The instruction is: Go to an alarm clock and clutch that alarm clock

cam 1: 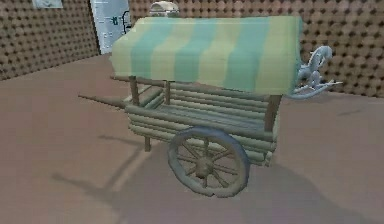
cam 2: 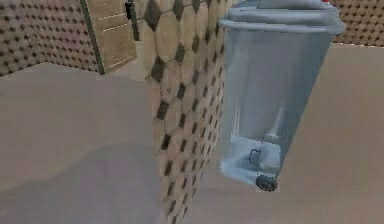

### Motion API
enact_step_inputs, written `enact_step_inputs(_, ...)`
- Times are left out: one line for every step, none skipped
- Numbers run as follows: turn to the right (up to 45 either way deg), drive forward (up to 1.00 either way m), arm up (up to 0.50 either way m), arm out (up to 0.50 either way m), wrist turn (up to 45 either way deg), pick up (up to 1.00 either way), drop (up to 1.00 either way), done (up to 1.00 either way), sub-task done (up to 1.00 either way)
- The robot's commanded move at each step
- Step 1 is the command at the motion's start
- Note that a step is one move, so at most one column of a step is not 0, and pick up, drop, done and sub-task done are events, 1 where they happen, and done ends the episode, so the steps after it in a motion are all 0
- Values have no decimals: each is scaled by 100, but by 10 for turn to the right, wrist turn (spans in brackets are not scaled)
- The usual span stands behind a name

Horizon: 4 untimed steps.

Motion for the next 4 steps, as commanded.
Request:
enact_step_inputs(150,0,0,0,0,0,0,0,0)
enact_step_inputs(0,15,0,0,0,0,0,0,0)
enact_step_inputs(-450,0,0,0,0,0,0,0,0)
enact_step_inputs(-180,0,0,0,0,0,0,0,0)
